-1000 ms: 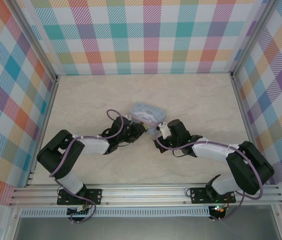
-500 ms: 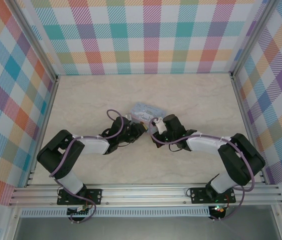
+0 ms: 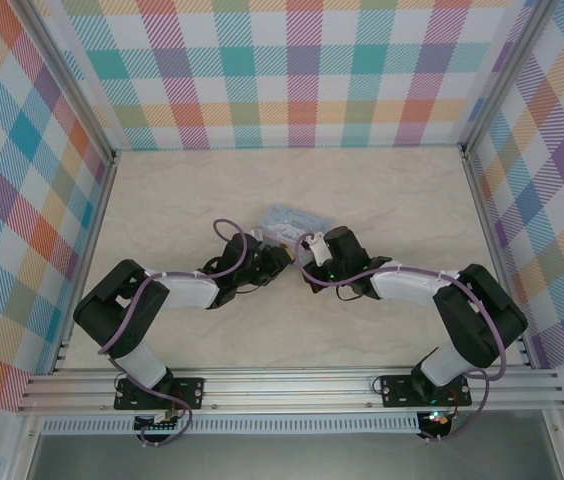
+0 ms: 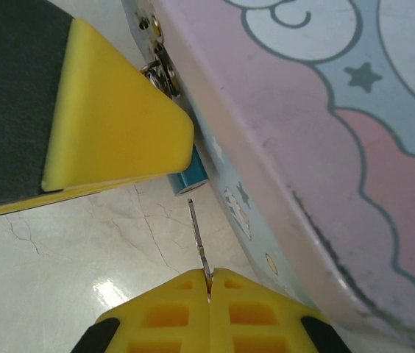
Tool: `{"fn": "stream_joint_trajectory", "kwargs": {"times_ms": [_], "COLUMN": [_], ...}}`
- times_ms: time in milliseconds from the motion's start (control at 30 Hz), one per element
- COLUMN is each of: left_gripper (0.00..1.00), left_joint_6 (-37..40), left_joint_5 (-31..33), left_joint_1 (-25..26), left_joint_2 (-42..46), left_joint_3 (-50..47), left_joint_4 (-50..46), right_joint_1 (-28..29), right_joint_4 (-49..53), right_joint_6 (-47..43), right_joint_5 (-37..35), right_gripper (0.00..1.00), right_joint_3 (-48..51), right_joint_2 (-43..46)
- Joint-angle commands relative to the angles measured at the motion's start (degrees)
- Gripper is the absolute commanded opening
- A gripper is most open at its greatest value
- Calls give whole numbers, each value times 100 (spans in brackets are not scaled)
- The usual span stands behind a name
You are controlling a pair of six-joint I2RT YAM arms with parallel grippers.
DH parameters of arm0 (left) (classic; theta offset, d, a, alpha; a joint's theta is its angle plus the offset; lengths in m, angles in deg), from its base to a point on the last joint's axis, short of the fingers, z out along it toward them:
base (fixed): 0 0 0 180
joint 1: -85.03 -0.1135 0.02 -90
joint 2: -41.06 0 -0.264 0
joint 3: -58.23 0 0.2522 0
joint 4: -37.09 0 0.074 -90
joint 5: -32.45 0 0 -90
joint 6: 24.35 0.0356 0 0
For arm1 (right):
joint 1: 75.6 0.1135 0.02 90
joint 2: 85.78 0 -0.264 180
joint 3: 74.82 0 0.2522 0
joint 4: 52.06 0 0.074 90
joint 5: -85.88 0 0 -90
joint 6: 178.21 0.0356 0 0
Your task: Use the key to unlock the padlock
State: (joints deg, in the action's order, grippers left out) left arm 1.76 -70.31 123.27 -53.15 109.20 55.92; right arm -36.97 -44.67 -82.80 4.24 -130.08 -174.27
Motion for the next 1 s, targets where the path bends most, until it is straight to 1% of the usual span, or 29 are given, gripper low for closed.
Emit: {"fn": "stream_joint_trajectory", "kwargs": {"times_ms": [0,200,500,767,867,967], "left_gripper": [12,12,12,12,12,12], "left_joint_6": [-79,-84,-83,-149,-161,-176], "left_joint_5": [-20,-34,-78,-122,-131,-165], "left_joint_1": [114,121,122,129,131,131], "left_joint_2": [168,158,158,201,227,223], "left_joint_3": [-39,-25,-21,-12,-8,21], "left_joint_4": [66,55,25,-9,-34,-40], "right_joint_1": [30,30,35,26,30,30], "right_joint_4": [-114,-262,-407,-1086,-1444,-1584], "right_joint_6": [-195,-286,-357,-430,-462,-466], "right_joint_5": [34,157,80,43,118,261], "right_gripper": [4,4,5,5,5,5], "right_joint_3": [-183,-186,-265,-19,174,219], "right_joint_2": [-62,-57,-165,-79,-11,-32]}}
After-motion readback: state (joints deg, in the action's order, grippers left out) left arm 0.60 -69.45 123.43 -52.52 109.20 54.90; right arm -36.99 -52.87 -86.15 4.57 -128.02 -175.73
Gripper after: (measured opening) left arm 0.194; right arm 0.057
